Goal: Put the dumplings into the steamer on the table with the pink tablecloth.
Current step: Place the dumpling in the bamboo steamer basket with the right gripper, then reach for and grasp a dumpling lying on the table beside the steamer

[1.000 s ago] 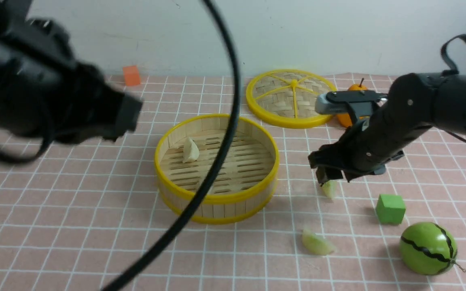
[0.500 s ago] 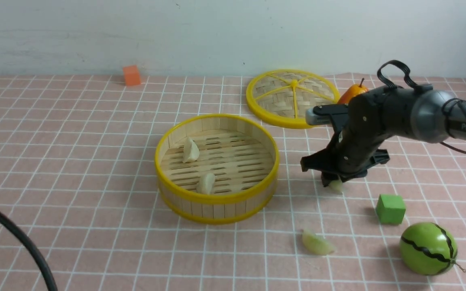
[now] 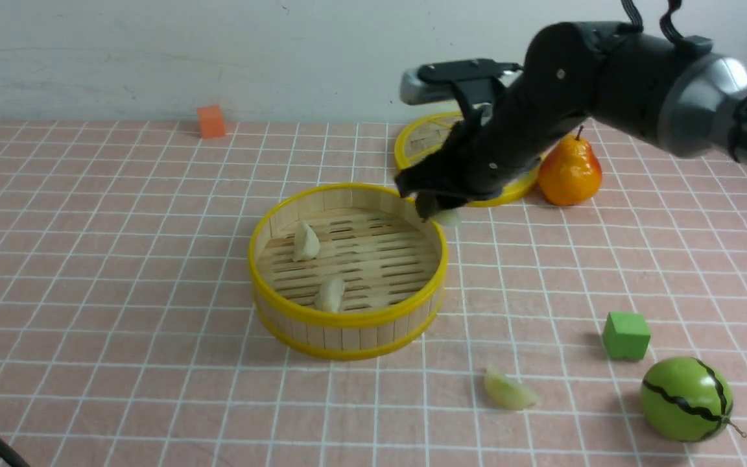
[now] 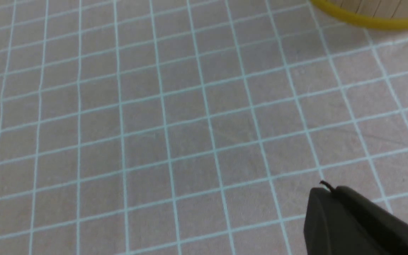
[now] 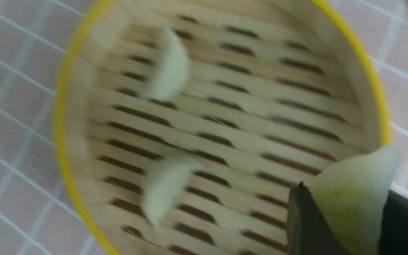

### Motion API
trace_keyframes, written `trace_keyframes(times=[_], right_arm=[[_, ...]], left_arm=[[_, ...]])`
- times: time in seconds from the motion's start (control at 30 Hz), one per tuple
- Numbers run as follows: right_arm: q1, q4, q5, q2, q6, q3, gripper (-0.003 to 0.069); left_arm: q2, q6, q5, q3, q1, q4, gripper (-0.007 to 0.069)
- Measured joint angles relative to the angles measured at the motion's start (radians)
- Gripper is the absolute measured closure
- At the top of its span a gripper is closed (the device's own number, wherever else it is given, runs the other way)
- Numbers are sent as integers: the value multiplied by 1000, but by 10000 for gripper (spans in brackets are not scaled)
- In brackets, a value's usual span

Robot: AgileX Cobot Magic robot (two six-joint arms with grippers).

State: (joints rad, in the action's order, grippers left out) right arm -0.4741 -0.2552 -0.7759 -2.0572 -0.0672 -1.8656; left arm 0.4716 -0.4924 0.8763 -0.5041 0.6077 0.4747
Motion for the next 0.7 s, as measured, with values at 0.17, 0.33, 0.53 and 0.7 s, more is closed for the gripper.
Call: trace_keyframes(times=[0.17, 0.33, 0.53, 0.7], right_arm=[[-26, -19, 128, -168, -26, -112, 447], [-18, -9, 127, -312, -26, -199, 302], [-17, 31, -107, -286, -28, -297, 12], [-17, 134, -414, -159, -31, -406, 4]], left_arm=[[-65, 0, -51, 50, 0, 4, 638], [-129, 0, -63, 96, 0, 5, 638], [-200, -1, -52, 117, 0, 6, 638], [-223, -20, -43, 117, 0, -3, 638]])
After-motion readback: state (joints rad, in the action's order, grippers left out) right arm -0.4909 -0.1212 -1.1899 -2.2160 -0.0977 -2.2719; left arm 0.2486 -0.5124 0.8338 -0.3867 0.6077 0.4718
